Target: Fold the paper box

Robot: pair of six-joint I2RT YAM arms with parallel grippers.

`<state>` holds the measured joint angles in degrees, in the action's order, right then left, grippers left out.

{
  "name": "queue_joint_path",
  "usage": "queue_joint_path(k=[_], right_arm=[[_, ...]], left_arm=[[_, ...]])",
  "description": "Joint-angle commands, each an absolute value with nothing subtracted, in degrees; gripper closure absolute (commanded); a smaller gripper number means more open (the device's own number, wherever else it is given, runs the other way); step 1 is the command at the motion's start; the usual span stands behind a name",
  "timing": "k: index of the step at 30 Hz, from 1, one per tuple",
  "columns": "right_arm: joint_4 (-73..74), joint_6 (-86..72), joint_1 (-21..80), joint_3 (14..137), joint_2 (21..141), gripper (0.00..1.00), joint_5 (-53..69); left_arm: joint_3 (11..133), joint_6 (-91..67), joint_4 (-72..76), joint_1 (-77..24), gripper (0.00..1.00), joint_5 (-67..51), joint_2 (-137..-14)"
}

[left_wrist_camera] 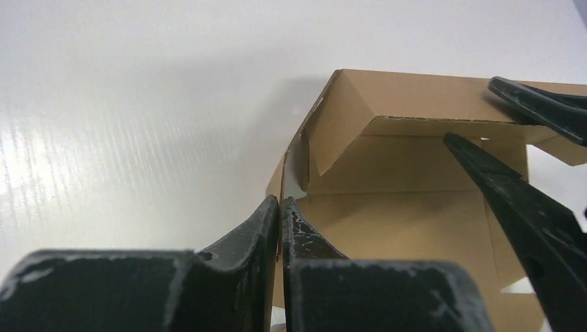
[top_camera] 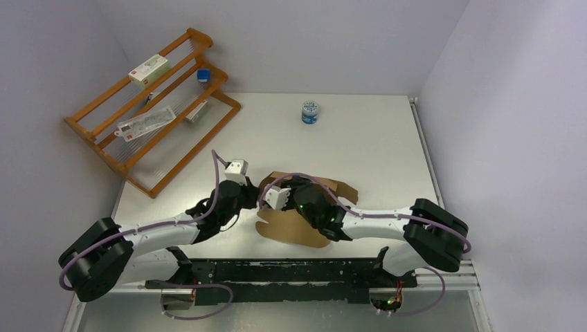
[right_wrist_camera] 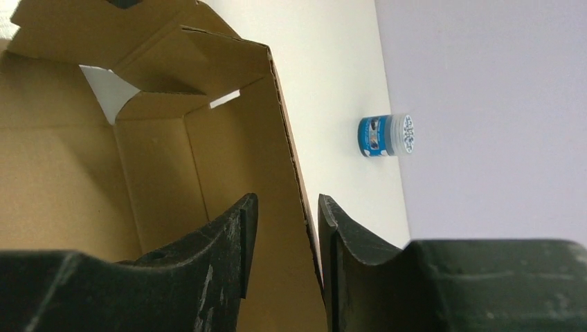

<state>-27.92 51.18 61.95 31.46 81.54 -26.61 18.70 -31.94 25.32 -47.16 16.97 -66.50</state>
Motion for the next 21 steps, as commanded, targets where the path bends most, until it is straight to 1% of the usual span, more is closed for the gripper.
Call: queue_joint_path(k=[1, 4, 8, 11, 15, 21], right_arm=[[-23.9, 44.7, 60.5, 33.5, 79.6, 0.59, -21.0], [-22.3, 43.0, 59.7, 34.4, 79.7, 0.59, -18.3], [-22.1, 41.3, 58.5, 35.5, 80.8, 0.61, -14.7], [-21.6, 40.3, 57.6, 36.6, 81.5, 0.61, -13.5], [-20.8, 39.9, 55.9, 37.4, 81.3, 0.62, -15.4], [-16.2, 40.2, 55.6, 38.8, 81.5, 0.62, -18.6]], left_arm=[[22.8, -29.0, 20.5, -47.6, 0.9, 21.3, -67.2], [26.5, -26.4, 17.7, -47.3, 0.92, 23.7, -68.0], [31.7, -21.5, 17.4, -46.5, 0.95, 24.5, -70.9], [34.8, -17.2, 18.3, -44.6, 0.95, 22.6, -73.3], [37.2, -13.3, 19.0, -42.0, 0.95, 19.4, -76.2], [36.7, -12.7, 21.8, -39.0, 0.95, 14.6, -79.3]])
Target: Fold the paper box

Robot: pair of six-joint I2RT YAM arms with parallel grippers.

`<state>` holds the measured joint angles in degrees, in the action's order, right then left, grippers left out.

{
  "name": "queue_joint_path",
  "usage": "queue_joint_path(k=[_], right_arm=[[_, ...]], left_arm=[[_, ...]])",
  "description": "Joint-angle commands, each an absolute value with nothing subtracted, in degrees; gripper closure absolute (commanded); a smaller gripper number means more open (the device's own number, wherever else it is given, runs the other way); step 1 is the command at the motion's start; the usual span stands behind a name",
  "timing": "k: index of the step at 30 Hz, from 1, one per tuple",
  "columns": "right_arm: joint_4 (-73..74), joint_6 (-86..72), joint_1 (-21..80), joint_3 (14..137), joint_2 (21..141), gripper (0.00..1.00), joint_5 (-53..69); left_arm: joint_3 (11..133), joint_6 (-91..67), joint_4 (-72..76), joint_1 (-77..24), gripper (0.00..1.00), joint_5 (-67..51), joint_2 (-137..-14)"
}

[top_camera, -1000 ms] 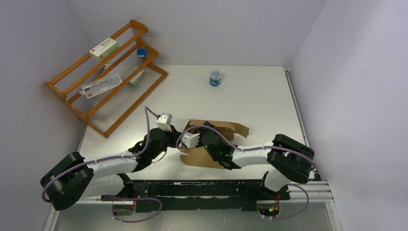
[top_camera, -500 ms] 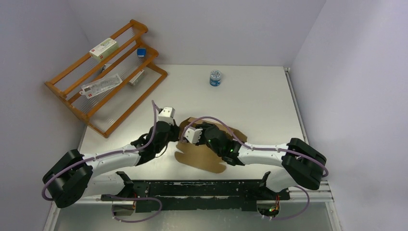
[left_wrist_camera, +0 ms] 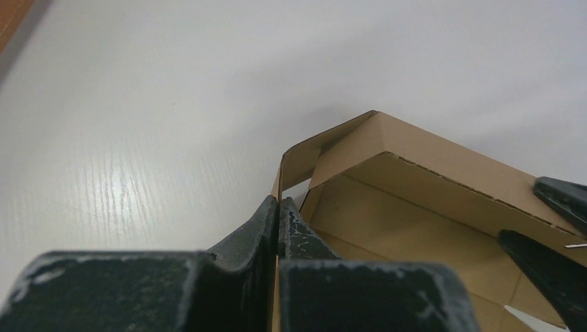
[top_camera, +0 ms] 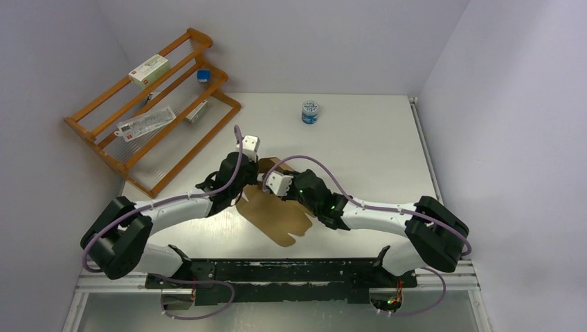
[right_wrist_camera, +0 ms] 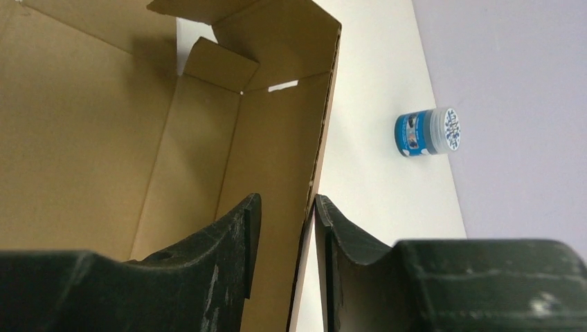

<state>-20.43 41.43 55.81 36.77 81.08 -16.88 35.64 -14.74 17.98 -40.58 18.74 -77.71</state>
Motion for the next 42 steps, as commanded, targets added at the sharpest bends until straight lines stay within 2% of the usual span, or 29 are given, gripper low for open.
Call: queue_joint_path(k=[1, 10, 16, 21, 26, 33, 42], right_arm=[[-15.3, 39.8, 55.6, 39.2, 81.5, 0.62, -18.6], [-9.9, 38.1, 55.7, 39.6, 78.5, 0.63, -18.5], [-7.7, 37.7, 56.2, 39.6, 76.8, 0.68, -18.0], [-6.4, 38.2, 57.2, 39.6, 77.6, 0.78, -18.4], [-7.5, 39.9, 57.6, 39.2, 80.0, 0.97, -22.0], [-9.6, 44.9, 58.8, 39.4, 83.2, 0.99, -30.7], [-10.4, 49.4, 64.7, 37.8, 84.9, 1.0, -37.5]], left_arm=[[36.7, -12.8, 22.1, -38.7, 0.95, 14.3, -79.9], [37.5, -12.0, 21.0, -35.6, 0.95, 13.9, -82.6], [37.5, -12.0, 21.3, -32.7, 0.95, 11.0, -82.4], [38.2, -11.3, 21.8, -32.1, 0.95, 9.9, -83.6], [40.7, -10.3, 24.5, -31.0, 0.95, 5.9, -85.9], [41.0, -9.9, 30.5, -31.0, 0.95, -0.4, -87.7], [35.6, -12.8, 26.3, -31.0, 0.95, -5.7, -81.7]])
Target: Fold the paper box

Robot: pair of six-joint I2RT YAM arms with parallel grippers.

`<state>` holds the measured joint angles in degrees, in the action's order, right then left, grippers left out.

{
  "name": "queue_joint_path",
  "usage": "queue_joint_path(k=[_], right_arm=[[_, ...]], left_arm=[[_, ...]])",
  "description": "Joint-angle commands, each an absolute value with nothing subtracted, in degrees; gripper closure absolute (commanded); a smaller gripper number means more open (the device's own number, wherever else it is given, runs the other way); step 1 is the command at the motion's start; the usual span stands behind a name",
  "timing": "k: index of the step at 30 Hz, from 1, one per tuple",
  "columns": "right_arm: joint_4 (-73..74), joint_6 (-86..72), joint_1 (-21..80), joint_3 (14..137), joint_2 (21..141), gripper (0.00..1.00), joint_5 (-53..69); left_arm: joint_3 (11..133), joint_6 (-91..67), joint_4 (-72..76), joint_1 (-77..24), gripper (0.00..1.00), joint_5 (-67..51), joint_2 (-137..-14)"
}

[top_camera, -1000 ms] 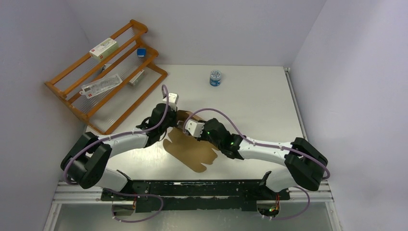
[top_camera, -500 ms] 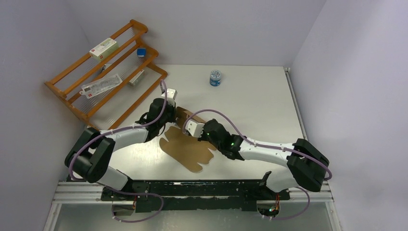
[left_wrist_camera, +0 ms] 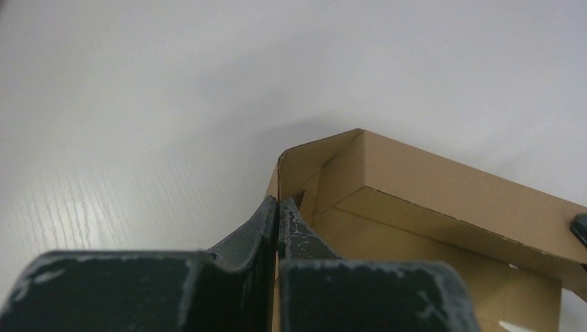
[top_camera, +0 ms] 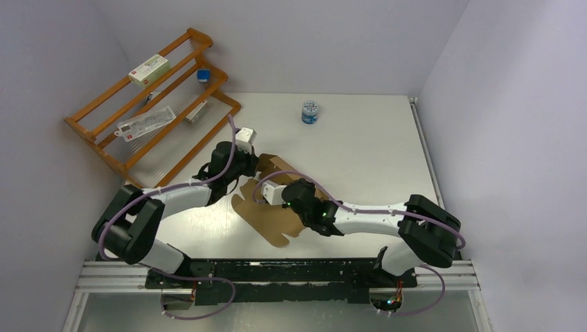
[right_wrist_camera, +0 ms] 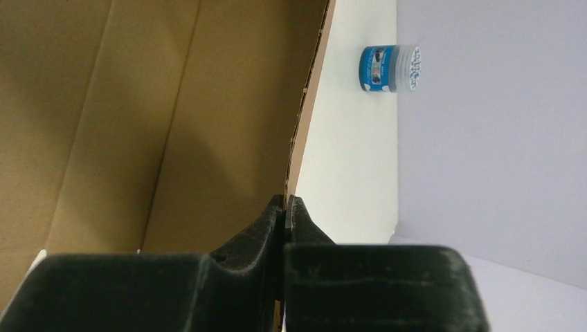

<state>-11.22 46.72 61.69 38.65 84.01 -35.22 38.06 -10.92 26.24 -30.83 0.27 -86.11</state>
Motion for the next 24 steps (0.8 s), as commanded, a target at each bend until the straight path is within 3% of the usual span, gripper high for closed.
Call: queue_joint_path(k=[1, 7, 15, 24], right_arm=[[-10.0, 49.3, 65.3, 37.9, 84.7, 1.0, -37.7], [-9.6, 49.2, 67.4, 37.2, 84.8, 1.0, -39.6], [-10.2, 48.6, 68.3, 36.8, 86.4, 1.0, -39.9], [-12.2, 50.5, 69.1, 35.1, 86.8, 0.98, -41.7]], left_arm=[[34.9, -13.0, 25.5, -31.0, 0.95, -5.8, -80.7], [33.0, -15.7, 19.1, -31.0, 0.94, -7.1, -78.1], [27.2, -22.9, 23.1, -31.2, 0.93, -14.4, -76.0], [24.7, -24.3, 24.1, -33.1, 0.81, -15.6, -74.9]])
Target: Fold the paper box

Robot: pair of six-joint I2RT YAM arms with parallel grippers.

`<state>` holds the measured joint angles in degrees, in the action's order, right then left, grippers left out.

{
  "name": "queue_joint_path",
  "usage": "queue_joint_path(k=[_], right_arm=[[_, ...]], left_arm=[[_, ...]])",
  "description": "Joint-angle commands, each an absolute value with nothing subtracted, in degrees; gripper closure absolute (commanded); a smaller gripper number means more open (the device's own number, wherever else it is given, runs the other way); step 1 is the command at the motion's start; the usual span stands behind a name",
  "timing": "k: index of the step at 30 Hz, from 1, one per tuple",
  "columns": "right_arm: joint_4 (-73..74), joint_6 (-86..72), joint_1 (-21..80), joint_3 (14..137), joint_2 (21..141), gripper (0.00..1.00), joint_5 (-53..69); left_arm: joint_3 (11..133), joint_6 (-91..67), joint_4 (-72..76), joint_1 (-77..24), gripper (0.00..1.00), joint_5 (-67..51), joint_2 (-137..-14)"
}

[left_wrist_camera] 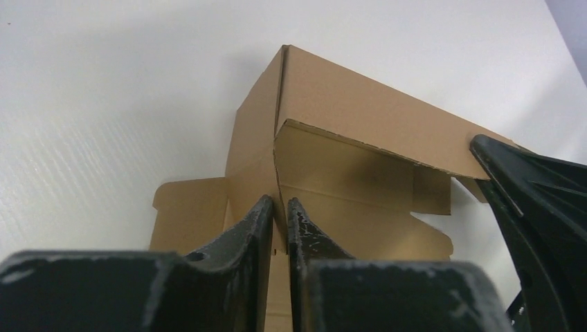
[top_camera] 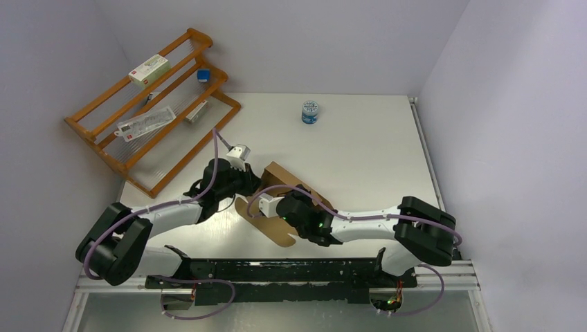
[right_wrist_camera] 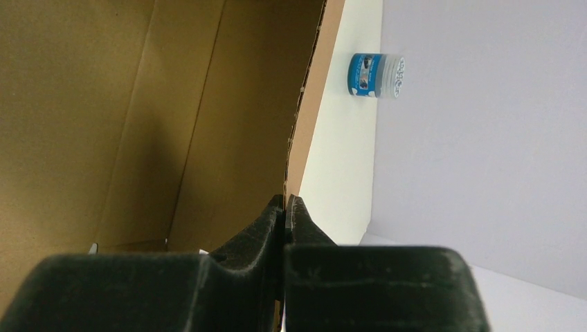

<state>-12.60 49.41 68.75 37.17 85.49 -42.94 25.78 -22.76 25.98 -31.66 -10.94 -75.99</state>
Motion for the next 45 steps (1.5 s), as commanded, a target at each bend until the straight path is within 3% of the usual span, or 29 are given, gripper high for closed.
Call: queue_joint_path(k=[1, 16, 21, 27, 31, 45], right_arm=[[-12.4, 51.0, 69.2, 34.9, 87.0, 0.98, -42.2], [-12.2, 53.2, 70.6, 33.5, 89.5, 0.96, -45.6], [-11.2, 53.2, 70.6, 33.8, 88.7, 0.96, -45.3], [-8.9, 53.6, 70.8, 34.7, 88.8, 0.96, -45.6], [-7.2, 53.9, 70.7, 34.9, 88.5, 0.96, -45.7], [-1.9, 51.8, 71.7, 38.1, 87.2, 0.95, -42.3]], left_arm=[[25.2, -24.0, 23.2, -33.1, 0.8, -15.2, -74.7], [29.2, -20.9, 18.6, -29.0, 0.64, -12.0, -71.0], [27.4, -20.0, 24.2, -25.1, 0.5, -11.3, -66.4], [28.1, -19.8, 29.1, -18.4, 0.45, -11.4, -65.7], [31.7, -17.3, 28.3, -15.8, 0.47, -10.2, -71.2], [48.7, -11.8, 27.9, -13.0, 0.44, -26.7, -94.7]])
